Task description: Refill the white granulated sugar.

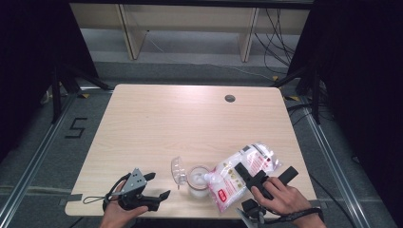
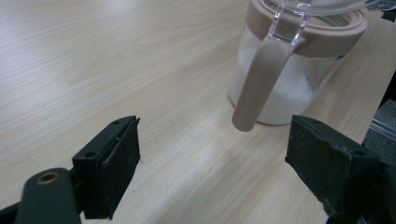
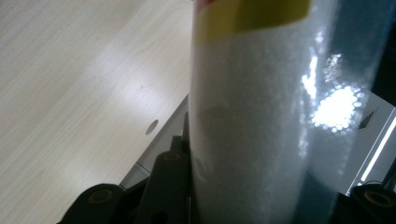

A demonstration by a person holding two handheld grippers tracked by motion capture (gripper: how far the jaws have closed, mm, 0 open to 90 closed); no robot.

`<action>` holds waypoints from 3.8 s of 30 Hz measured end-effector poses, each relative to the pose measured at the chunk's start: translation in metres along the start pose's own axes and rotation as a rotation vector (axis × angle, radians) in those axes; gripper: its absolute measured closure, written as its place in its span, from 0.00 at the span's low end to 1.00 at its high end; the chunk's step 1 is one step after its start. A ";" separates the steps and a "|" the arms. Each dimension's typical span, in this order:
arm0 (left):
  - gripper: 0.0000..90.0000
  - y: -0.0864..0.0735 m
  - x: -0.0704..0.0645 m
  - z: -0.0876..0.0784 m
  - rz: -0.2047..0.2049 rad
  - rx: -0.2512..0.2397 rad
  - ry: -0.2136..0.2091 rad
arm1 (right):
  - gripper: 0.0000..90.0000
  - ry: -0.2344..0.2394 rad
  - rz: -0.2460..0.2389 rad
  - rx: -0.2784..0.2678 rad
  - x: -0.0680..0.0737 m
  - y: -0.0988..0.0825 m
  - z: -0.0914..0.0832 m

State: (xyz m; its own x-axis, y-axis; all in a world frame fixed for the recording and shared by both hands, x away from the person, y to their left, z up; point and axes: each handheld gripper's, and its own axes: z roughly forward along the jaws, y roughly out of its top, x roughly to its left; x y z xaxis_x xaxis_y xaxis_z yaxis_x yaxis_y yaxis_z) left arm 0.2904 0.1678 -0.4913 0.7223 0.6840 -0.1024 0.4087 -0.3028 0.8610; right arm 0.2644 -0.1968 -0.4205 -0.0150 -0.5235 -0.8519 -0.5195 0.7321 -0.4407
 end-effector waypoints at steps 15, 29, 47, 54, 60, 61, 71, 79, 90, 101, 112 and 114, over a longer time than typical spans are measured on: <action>0.19 0.000 0.000 0.001 0.014 -0.008 -0.015 | 0.86 -0.001 0.005 -0.009 0.000 0.000 -0.001; 0.19 0.000 -0.002 0.001 -0.010 -0.011 -0.021 | 0.86 -0.004 0.054 -0.031 0.003 -0.003 0.003; 0.19 0.001 0.000 0.000 0.019 -0.009 -0.020 | 0.87 0.034 0.183 -0.045 0.005 -0.005 0.002; 0.19 0.000 -0.001 0.001 -0.002 -0.008 -0.019 | 0.87 0.041 0.256 -0.072 0.008 -0.010 0.004; 0.19 0.000 -0.002 0.001 -0.010 -0.009 -0.018 | 0.87 0.027 0.318 -0.096 0.009 -0.013 0.003; 0.19 0.000 -0.001 0.001 -0.001 -0.009 -0.019 | 0.87 0.024 0.327 -0.102 0.009 -0.013 0.003; 0.19 0.000 -0.002 0.001 -0.012 -0.011 -0.017 | 0.87 0.035 0.446 -0.125 0.015 -0.016 0.006; 0.19 0.000 -0.001 0.001 -0.001 -0.007 -0.019 | 0.88 0.027 0.468 -0.145 0.016 -0.018 0.007; 0.19 0.000 -0.002 0.001 -0.010 -0.013 -0.020 | 0.88 0.042 0.578 -0.217 0.019 -0.017 0.013; 0.19 0.000 -0.002 0.001 -0.009 -0.011 -0.018 | 0.88 0.059 0.752 -0.255 0.027 -0.022 0.016; 0.19 0.001 0.000 0.000 0.026 -0.006 -0.023 | 0.89 0.083 0.898 -0.290 0.032 -0.034 0.021; 0.19 0.000 -0.002 0.001 -0.007 -0.009 -0.019 | 0.89 0.086 0.937 -0.290 0.035 -0.036 0.023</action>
State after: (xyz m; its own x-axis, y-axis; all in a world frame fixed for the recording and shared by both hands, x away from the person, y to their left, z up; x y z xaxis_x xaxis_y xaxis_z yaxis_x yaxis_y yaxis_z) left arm 0.2897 0.1661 -0.4912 0.7299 0.6732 -0.1182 0.4092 -0.2918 0.8645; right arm 0.3021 -0.2315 -0.4412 -0.5838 0.1761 -0.7926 -0.4552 0.7374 0.4991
